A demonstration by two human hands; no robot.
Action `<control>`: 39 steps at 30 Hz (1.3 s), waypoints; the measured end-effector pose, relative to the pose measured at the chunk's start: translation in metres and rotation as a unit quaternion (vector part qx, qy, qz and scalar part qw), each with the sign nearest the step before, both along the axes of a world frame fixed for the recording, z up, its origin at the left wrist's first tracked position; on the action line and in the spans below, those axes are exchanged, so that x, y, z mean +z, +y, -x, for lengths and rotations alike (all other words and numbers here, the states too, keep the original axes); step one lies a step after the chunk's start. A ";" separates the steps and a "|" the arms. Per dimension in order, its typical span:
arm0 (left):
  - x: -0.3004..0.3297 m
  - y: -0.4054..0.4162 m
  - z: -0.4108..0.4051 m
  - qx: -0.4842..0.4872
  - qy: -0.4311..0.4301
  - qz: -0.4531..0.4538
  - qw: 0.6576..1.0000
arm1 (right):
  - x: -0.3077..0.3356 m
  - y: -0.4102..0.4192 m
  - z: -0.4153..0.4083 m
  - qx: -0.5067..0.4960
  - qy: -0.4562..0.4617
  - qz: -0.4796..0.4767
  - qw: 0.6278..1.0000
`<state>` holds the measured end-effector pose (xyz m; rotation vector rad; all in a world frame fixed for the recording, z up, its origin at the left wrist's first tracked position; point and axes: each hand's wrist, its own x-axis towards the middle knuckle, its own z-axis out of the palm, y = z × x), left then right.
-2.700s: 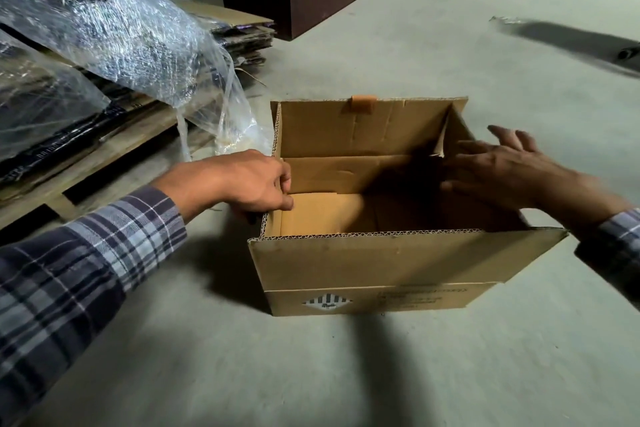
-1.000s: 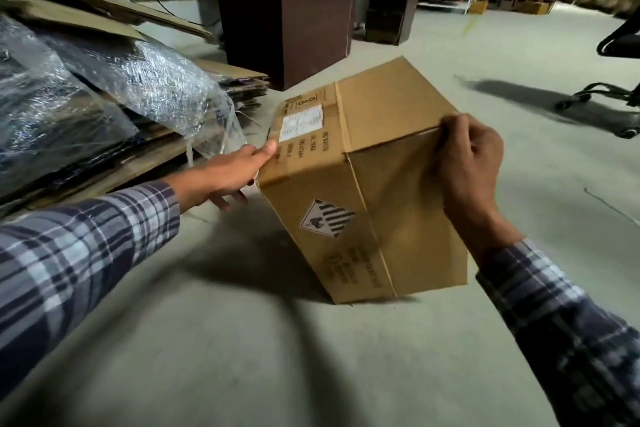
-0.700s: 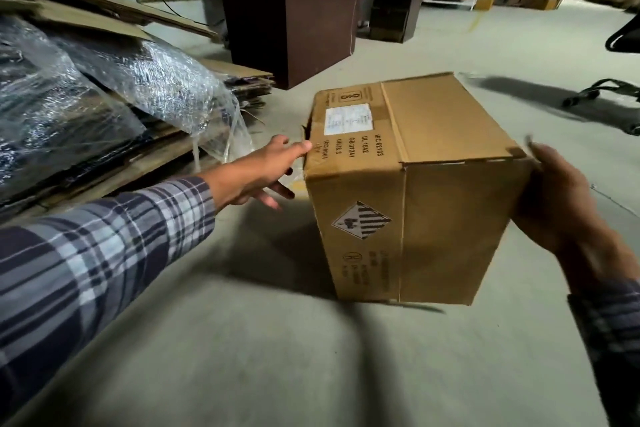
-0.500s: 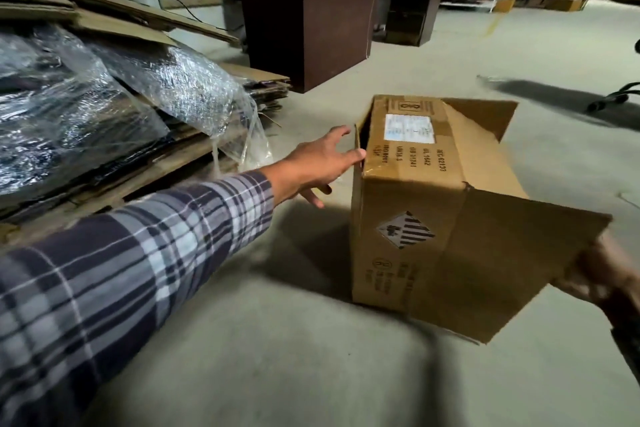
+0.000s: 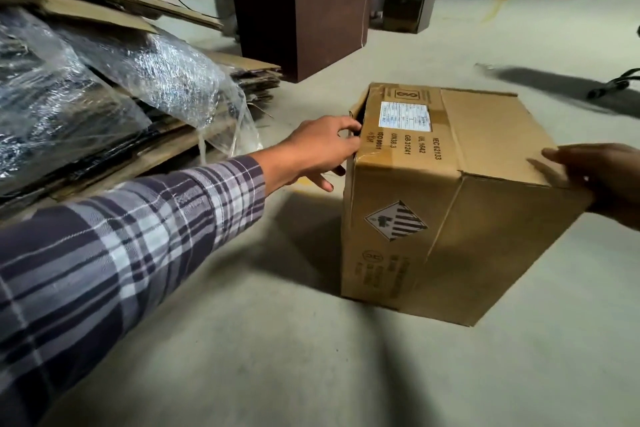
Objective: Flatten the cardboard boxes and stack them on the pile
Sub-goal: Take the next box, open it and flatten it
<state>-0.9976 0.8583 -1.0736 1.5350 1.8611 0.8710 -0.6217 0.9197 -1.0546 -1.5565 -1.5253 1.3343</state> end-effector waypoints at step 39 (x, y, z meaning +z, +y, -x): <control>-0.019 0.002 0.066 -0.102 0.508 -0.114 0.848 | -0.006 0.010 0.248 0.260 -0.589 -0.408 0.647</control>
